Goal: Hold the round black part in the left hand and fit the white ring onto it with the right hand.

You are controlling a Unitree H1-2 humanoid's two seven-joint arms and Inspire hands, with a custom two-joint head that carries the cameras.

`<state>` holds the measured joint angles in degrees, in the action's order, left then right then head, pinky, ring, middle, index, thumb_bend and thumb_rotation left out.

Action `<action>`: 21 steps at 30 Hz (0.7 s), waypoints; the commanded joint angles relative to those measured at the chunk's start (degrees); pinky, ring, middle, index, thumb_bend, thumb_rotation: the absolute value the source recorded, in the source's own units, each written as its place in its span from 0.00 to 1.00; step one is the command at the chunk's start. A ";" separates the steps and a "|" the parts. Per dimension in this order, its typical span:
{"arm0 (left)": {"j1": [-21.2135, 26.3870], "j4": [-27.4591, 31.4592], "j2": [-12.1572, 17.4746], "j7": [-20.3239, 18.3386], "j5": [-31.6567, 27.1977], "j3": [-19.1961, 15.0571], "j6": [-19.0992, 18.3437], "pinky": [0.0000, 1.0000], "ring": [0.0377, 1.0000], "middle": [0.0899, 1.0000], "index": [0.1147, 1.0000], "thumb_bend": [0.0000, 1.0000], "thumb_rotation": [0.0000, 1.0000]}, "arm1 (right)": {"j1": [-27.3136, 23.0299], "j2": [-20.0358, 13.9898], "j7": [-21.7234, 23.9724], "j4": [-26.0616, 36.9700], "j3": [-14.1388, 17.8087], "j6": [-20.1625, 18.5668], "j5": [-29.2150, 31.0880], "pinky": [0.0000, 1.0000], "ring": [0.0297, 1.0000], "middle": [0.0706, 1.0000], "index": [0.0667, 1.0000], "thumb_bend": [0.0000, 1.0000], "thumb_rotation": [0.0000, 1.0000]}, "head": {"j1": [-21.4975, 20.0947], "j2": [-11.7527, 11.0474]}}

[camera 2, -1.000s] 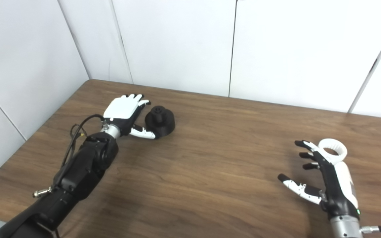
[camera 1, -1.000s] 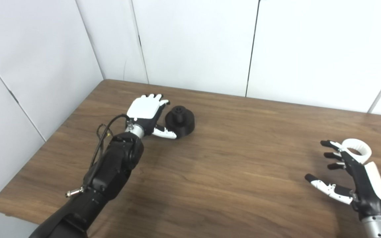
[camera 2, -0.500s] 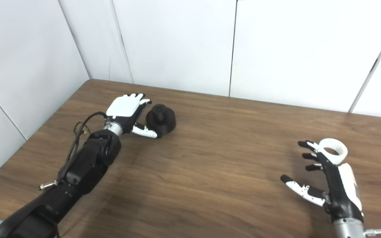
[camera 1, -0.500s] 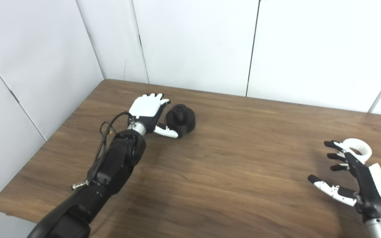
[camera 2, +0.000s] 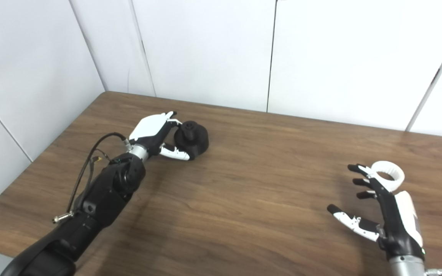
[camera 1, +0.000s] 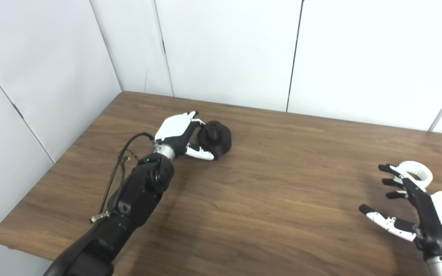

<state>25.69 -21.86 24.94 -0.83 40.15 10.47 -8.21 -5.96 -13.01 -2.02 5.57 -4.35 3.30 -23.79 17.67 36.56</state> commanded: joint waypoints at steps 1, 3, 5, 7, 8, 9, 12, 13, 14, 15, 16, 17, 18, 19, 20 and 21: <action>2.44 -0.04 0.82 1.53 -0.77 -0.13 1.67 1.00 1.00 1.00 0.61 0.95 0.36 | -1.34 -0.35 -0.14 2.08 0.61 0.92 0.32 0.62 0.75 0.87 0.79 0.66 0.19 | -0.04 0.12; 2.33 -0.01 0.77 1.65 -1.04 -0.05 1.75 1.00 1.00 1.00 0.60 0.94 0.35 | -1.27 -0.28 -0.14 2.20 0.70 0.87 0.29 0.62 0.75 0.86 0.79 0.66 0.19 | -0.06 0.20; 2.23 0.04 0.70 1.81 -1.22 0.06 1.76 1.00 1.00 1.00 0.59 0.94 0.34 | -1.14 -0.28 0.13 2.52 0.75 0.44 0.36 0.62 0.75 0.87 0.79 0.66 0.19 | -0.16 0.30; 2.14 -0.11 0.56 2.32 -1.51 0.10 1.92 1.00 1.00 1.00 0.58 0.94 0.34 | -1.04 -0.37 0.19 2.60 0.77 0.49 0.27 0.62 0.75 0.87 0.79 0.66 0.19 | -0.19 0.40; 2.13 -0.23 0.53 2.50 -1.53 0.18 1.93 1.00 1.00 1.00 0.58 0.94 0.34 | -1.03 -0.43 0.18 2.51 0.79 0.65 0.25 0.61 0.75 0.87 0.79 0.66 0.19 | -0.24 0.45; 2.06 -0.31 0.48 2.61 -1.76 0.18 2.05 1.00 1.00 1.00 0.58 0.93 0.34 | -1.04 -0.47 0.17 2.43 0.81 0.77 0.23 0.61 0.75 0.87 0.79 0.65 0.19 | -0.24 0.45; 1.50 0.00 0.16 2.82 -2.98 -0.15 2.45 1.00 1.00 1.00 0.58 0.93 0.32 | -1.01 -0.41 0.17 2.66 0.78 0.47 -0.11 0.61 0.75 0.87 0.79 0.65 0.19 | -0.69 0.61; 1.26 0.07 0.03 2.97 -3.35 -0.21 2.73 1.00 1.00 1.00 0.58 0.93 0.32 | -1.01 -0.38 0.19 2.75 0.78 0.41 -0.13 0.61 0.75 0.87 0.79 0.65 0.19 | -0.84 0.67; 1.01 0.28 -0.11 2.94 -3.71 -0.25 2.83 1.00 1.00 1.00 0.58 0.92 0.32 | -1.03 -0.35 0.16 2.73 0.79 0.50 -0.10 0.61 0.75 0.87 0.79 0.65 0.18 | -0.96 0.70; 0.78 0.52 -0.23 2.87 -3.97 -0.25 2.91 1.00 1.00 1.00 0.58 0.92 0.31 | -1.06 -0.30 0.10 2.65 0.81 0.64 0.00 0.61 0.75 0.86 0.79 0.66 0.18 | -0.96 0.70; 0.56 0.74 -0.33 2.91 -4.05 -0.05 3.04 1.00 1.00 1.00 0.58 0.92 0.31 | -1.06 -0.27 0.15 2.67 0.84 0.63 0.16 0.61 0.75 0.86 0.79 0.66 0.18 | -1.16 0.76; 0.35 1.09 -0.42 2.84 -3.97 0.25 3.07 1.00 1.00 1.00 0.59 0.92 0.32 | -1.08 -0.26 0.22 2.71 0.85 0.63 0.29 0.61 0.75 0.86 0.79 0.66 0.18 | -1.18 0.75; 0.16 1.41 -0.53 2.82 -3.90 0.52 3.10 1.00 1.00 1.00 0.59 0.91 0.33 | -1.10 -0.28 0.31 2.77 0.85 0.59 0.38 0.62 0.75 0.86 0.79 0.66 0.17 | -1.14 0.77; -0.07 1.86 -0.74 2.76 -3.98 0.69 3.21 1.00 1.00 1.00 0.59 0.91 0.34 | -1.13 -0.30 0.38 2.89 0.83 0.45 0.31 0.62 0.75 0.87 0.79 0.65 0.17 | -1.14 0.77; -0.31 2.27 -1.02 2.77 -4.18 0.82 3.46 1.00 1.00 1.00 0.59 0.91 0.34 | -1.17 -0.31 0.42 2.95 0.81 0.34 0.23 0.62 0.75 0.87 0.79 0.65 0.17 | -1.14 0.77; -0.47 2.57 -1.23 2.81 -4.24 1.03 3.73 1.00 1.00 1.00 0.59 0.92 0.33 | -1.22 -0.31 0.48 3.01 0.83 0.12 0.13 0.62 0.75 0.87 0.79 0.65 0.17 | -1.18 0.77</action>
<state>24.48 -20.91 23.72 1.44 35.84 11.09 -5.74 -5.57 -13.00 -1.53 6.20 -4.07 2.99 -23.83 16.44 37.27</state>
